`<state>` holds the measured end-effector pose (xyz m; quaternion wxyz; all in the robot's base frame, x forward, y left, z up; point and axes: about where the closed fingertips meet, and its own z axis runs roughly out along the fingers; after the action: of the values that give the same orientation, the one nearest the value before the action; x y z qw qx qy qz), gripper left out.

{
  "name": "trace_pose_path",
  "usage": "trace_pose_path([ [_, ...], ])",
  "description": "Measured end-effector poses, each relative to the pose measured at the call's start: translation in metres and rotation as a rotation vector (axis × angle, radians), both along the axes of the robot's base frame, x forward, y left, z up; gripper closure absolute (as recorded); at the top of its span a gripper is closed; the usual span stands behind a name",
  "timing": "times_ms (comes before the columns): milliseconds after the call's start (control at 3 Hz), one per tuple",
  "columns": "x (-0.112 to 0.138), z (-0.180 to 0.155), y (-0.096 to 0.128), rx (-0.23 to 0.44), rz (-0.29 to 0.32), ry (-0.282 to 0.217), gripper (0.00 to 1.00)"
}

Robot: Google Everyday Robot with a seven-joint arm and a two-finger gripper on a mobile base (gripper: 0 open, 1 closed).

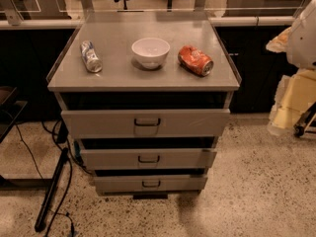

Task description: Open bottom drawer

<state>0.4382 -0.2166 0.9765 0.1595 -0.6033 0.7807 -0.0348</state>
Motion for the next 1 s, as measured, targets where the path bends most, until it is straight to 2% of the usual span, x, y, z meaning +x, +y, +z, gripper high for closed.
trace_pose_path([
  [667,-0.002,-0.005,0.002,0.016,-0.001,0.005,0.00],
  [1000,-0.014,-0.056,0.016,0.069,0.016,0.060,0.00],
])
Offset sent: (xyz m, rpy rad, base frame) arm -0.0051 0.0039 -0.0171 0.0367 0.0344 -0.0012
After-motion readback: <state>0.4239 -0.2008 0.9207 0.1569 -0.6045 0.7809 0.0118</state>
